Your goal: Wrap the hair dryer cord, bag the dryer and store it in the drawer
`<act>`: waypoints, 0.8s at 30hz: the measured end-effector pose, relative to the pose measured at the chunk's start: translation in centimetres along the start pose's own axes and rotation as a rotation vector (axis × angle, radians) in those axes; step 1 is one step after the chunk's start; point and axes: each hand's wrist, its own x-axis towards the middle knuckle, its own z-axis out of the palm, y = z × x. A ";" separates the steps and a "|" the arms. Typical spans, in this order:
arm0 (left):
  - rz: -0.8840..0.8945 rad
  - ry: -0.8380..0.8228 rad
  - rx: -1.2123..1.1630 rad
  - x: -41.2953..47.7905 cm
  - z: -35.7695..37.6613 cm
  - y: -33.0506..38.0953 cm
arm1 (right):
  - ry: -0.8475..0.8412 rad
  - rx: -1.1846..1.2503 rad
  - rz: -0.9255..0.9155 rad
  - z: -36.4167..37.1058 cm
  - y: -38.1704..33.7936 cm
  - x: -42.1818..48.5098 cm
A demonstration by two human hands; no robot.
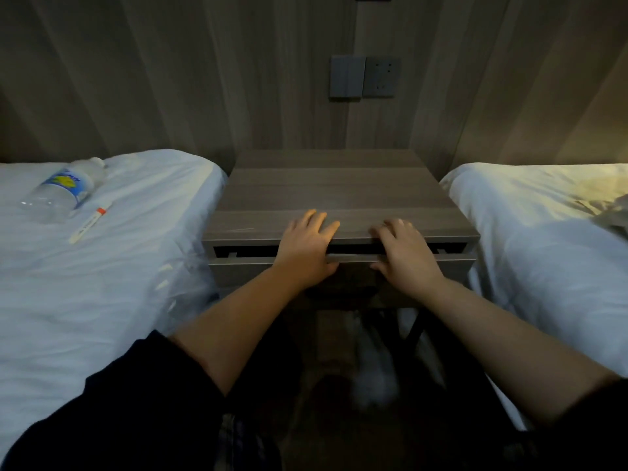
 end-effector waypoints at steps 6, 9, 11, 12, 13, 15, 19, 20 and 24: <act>-0.099 -0.255 -0.006 3.1 0.7 -1.7 | -0.239 -0.048 0.097 1.1 1.8 3.4; -0.116 -0.203 0.063 3.1 1.8 -1.8 | -0.175 -0.071 0.117 1.7 2.2 3.6; -0.117 -0.108 0.076 3.0 2.5 -1.7 | -0.083 -0.080 0.112 2.3 2.2 3.4; -0.116 -0.071 0.076 3.0 2.7 -1.7 | -0.040 -0.083 0.105 2.7 2.3 3.3; -0.117 -0.051 0.077 3.0 2.8 -1.7 | -0.027 -0.083 0.104 2.8 2.1 3.2; -0.114 -0.032 0.084 3.0 2.9 -1.7 | 0.007 -0.093 0.093 3.3 2.3 3.2; -0.126 -0.012 0.077 2.9 3.0 -1.6 | -0.012 -0.108 0.103 3.4 2.1 3.1; -0.126 -0.010 0.074 2.9 3.1 -1.6 | -0.029 -0.106 0.096 3.6 2.1 3.1; -0.109 0.009 0.061 2.8 2.9 -1.6 | -0.180 0.364 0.190 -0.8 1.4 4.5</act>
